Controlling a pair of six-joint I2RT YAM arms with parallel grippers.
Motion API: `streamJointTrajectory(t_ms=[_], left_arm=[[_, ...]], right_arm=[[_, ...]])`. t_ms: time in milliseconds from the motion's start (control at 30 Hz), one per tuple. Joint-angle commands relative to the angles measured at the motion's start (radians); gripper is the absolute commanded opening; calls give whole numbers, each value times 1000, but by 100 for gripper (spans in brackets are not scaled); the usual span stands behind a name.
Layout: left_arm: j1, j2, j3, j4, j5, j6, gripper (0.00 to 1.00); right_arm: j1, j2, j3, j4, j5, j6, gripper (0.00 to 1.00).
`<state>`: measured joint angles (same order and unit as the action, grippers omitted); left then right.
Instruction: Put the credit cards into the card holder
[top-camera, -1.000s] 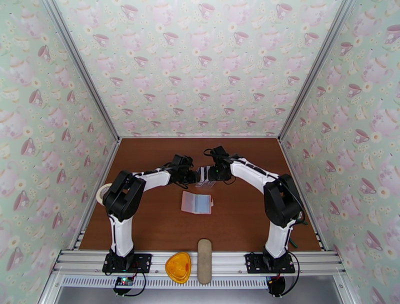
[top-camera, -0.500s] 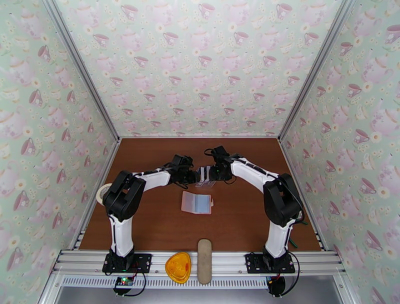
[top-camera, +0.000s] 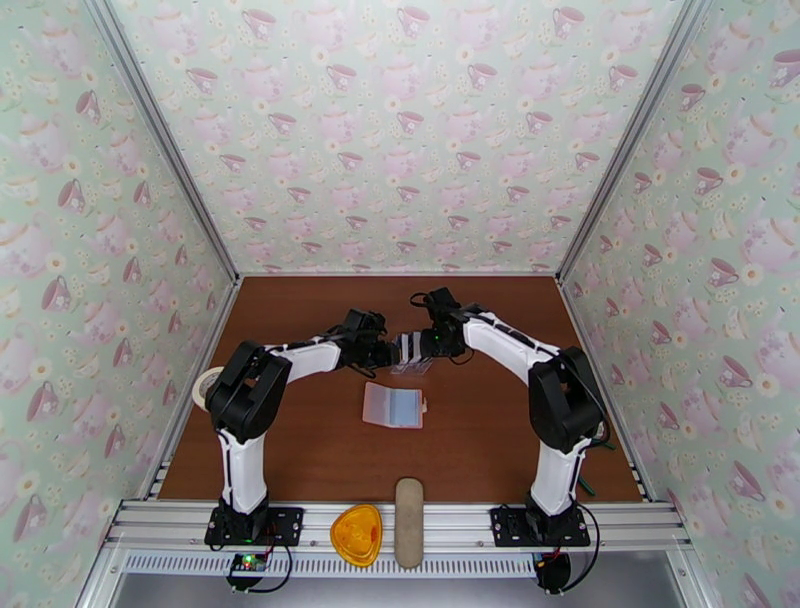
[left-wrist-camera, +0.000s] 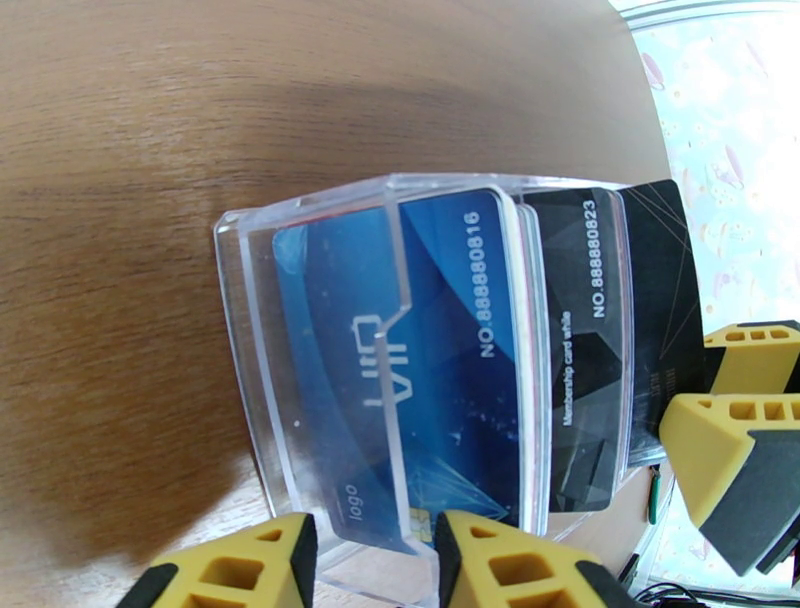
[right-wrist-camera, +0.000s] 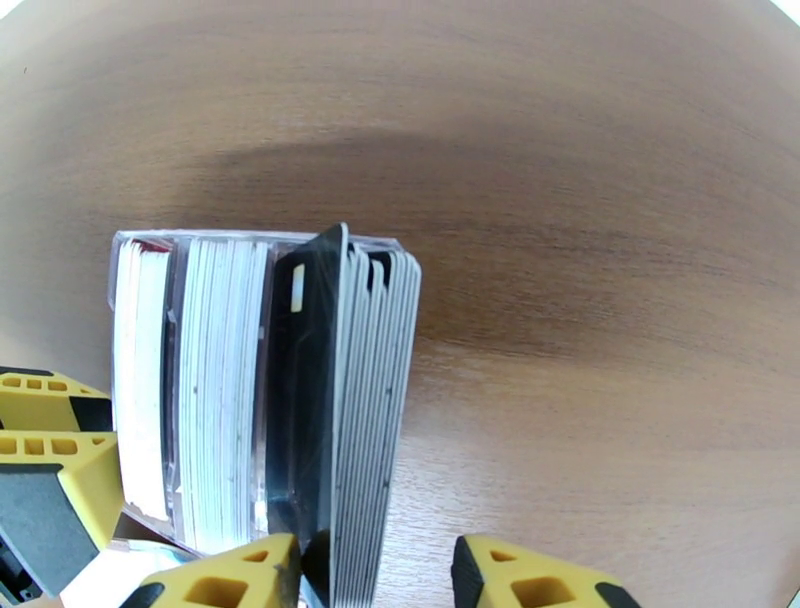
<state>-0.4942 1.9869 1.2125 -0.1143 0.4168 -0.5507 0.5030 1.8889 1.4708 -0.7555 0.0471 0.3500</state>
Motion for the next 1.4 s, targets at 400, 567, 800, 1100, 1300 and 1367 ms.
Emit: streamJointTrajectory(t_ms=[400,567,800,1100,1300,1367], left_arm=[[19,15,-31,-53,-13,-9,38],[19,17,-30,-53,-9,-9,38],[17,18,-28,-53,-8,-12,38],[18,11,-26,-61,-13,-10,38],[19,6,-28,-67,-15,-6,38],[19,7,-28,-67,-16,-5,38]], right_arm=[[-6,13,51,-33,-16,-23,36],[-6,3,48,-4,-60,-21,45],[-6,83,132,-29,-18,-13,46],[-23,162,210,-54,26,-10,47],[-23,160,194,-48,18,-13,47],[-23,166,186,-43,10,-14,47]])
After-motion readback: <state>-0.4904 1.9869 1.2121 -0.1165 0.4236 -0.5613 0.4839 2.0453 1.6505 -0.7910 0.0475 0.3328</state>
